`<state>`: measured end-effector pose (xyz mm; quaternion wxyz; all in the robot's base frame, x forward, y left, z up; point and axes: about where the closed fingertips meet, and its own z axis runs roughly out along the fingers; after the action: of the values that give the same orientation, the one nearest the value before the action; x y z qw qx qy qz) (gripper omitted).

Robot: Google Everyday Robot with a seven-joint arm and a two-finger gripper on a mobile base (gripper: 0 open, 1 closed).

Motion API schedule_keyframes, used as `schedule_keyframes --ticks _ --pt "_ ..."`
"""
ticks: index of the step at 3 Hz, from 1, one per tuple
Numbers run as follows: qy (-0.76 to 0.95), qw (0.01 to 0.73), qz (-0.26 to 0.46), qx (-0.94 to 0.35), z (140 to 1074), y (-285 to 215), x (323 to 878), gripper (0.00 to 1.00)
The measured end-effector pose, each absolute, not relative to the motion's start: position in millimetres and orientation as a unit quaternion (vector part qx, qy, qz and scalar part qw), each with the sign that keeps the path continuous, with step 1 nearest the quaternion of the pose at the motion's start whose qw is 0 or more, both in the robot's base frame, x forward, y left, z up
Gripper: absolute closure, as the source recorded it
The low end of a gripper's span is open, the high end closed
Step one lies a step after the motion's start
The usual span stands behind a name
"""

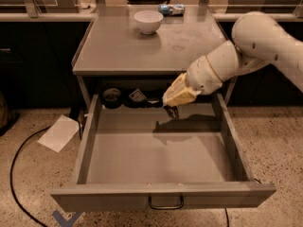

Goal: Place rxbar chocolate into top drawer

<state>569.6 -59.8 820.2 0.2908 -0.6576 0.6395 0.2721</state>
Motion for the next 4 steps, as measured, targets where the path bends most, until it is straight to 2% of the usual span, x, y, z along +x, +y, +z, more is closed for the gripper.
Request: schedule_keyframes --ticks 3,4 --pt "0.718 0.187 0.253 -0.62 652.2 -61.0 530.0 1.0" --pt "0.72 0.185 0.252 -0.619 648.4 -61.6 529.7 0.83"
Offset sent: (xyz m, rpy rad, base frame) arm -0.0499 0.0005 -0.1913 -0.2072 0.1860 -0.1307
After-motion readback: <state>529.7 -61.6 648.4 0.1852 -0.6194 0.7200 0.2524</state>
